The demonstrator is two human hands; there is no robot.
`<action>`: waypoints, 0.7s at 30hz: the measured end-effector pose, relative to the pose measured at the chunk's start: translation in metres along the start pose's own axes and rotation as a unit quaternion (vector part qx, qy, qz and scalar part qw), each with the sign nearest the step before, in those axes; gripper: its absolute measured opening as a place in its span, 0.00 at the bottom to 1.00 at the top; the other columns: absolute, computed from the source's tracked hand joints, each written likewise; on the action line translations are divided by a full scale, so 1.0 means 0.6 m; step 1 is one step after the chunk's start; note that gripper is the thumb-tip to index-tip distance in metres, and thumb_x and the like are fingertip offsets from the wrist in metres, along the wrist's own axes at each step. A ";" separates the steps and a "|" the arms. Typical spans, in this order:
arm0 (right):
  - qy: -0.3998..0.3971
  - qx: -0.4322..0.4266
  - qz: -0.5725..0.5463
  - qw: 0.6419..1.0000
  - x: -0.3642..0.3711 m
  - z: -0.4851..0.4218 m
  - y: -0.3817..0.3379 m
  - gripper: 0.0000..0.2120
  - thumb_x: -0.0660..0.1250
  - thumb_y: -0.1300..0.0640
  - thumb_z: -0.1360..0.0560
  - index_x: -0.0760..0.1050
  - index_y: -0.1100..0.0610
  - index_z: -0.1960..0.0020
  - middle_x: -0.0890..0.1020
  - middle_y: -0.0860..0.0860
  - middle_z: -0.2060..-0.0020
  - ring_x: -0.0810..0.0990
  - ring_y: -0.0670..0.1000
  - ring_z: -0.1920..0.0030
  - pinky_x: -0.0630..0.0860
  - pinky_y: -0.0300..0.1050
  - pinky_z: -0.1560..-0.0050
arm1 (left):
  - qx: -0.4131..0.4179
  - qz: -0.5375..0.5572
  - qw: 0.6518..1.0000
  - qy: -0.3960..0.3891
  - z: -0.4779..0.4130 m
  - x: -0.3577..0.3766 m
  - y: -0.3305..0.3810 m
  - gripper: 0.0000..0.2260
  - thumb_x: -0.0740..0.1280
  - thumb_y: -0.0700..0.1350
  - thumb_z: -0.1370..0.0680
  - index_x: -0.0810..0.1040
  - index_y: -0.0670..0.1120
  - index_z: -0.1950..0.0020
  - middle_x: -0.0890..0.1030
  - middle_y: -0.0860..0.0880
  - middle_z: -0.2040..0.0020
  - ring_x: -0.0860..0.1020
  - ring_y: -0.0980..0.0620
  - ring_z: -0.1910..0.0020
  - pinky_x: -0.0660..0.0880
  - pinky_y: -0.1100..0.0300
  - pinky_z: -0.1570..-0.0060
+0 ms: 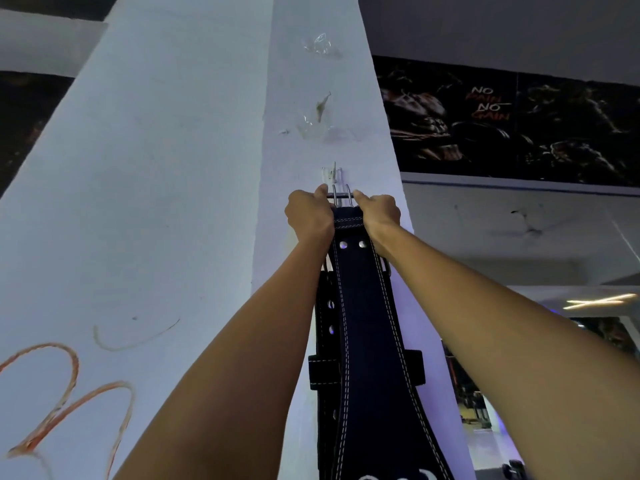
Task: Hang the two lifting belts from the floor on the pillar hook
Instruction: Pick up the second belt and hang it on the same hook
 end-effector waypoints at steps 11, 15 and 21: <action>-0.012 0.059 -0.011 0.998 0.013 -0.016 0.012 0.19 0.63 0.52 0.24 0.73 0.64 0.39 0.79 0.57 0.41 0.79 0.59 0.43 0.77 0.51 0.44 | -0.058 -0.028 0.998 -0.013 -0.036 0.009 -0.020 0.10 0.66 0.43 0.24 0.67 0.40 0.56 0.79 0.39 0.47 0.78 0.42 0.44 0.72 0.56 0.54; -0.019 0.055 0.010 0.998 0.004 0.004 0.010 0.20 0.62 0.51 0.23 0.72 0.64 0.38 0.79 0.58 0.41 0.78 0.59 0.43 0.75 0.48 0.48 | -0.043 -0.082 0.995 -0.037 -0.029 -0.003 -0.021 0.12 0.67 0.46 0.23 0.73 0.37 0.51 0.80 0.42 0.50 0.77 0.41 0.42 0.70 0.56 0.54; -0.034 0.043 0.000 0.998 0.004 0.014 0.017 0.27 0.63 0.42 0.26 0.73 0.65 0.40 0.80 0.60 0.42 0.78 0.58 0.48 0.77 0.52 0.45 | 0.009 -0.084 0.993 -0.087 -0.008 -0.018 -0.030 0.21 0.64 0.53 0.23 0.67 0.43 0.71 0.74 0.44 0.70 0.73 0.47 0.69 0.68 0.56 0.59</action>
Point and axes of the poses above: each hand's wrist, its own z-axis away from the middle knuckle, its own x-axis out of the palm, y = z × x, the point moved 2 cm from there along -z, towards the middle knuckle
